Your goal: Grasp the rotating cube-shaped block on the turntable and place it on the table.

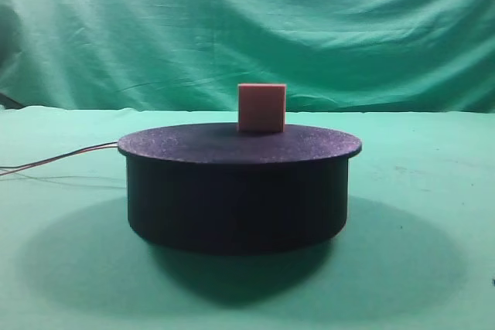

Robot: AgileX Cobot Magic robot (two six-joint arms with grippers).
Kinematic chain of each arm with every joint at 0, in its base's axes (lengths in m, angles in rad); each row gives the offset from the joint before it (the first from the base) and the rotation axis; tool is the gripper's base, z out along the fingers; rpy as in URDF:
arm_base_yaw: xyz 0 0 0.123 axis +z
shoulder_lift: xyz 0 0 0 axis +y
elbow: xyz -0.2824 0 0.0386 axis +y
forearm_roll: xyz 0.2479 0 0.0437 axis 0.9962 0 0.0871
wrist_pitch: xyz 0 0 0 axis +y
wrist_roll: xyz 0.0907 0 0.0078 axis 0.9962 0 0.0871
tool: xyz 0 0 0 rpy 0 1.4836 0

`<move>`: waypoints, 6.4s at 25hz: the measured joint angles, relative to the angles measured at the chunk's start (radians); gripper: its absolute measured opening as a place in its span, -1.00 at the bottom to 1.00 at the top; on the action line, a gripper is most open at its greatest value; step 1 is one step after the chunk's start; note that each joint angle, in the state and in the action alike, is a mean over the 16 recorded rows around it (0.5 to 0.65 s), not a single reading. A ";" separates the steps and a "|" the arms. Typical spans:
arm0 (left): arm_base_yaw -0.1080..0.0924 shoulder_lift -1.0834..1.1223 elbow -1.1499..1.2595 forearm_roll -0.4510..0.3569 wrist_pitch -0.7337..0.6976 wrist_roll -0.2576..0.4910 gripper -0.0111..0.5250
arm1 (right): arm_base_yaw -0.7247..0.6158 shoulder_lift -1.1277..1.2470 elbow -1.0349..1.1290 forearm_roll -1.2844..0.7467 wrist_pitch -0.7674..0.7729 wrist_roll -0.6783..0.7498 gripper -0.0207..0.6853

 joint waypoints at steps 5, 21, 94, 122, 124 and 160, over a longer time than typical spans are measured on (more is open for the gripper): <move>0.000 0.000 0.000 0.000 0.000 0.000 -0.96 | 0.000 0.000 0.000 0.000 0.000 0.000 -0.94; 0.000 0.000 0.000 0.000 0.000 0.000 -0.96 | 0.000 0.001 -0.017 0.045 -0.245 0.042 -0.94; 0.000 0.000 0.000 0.000 0.000 0.000 -0.96 | 0.675 1.541 -0.984 0.096 0.298 -0.030 -0.21; 0.000 0.000 0.000 0.000 0.000 0.000 -0.96 | 0.578 1.368 -0.770 0.009 0.324 0.188 0.33; 0.000 0.000 0.000 0.000 0.000 0.000 -0.96 | 0.578 1.319 -0.786 0.002 0.371 0.204 0.22; 0.000 0.000 0.000 0.000 0.000 0.000 -0.96 | 0.346 0.461 -0.368 -0.046 0.077 0.018 -0.94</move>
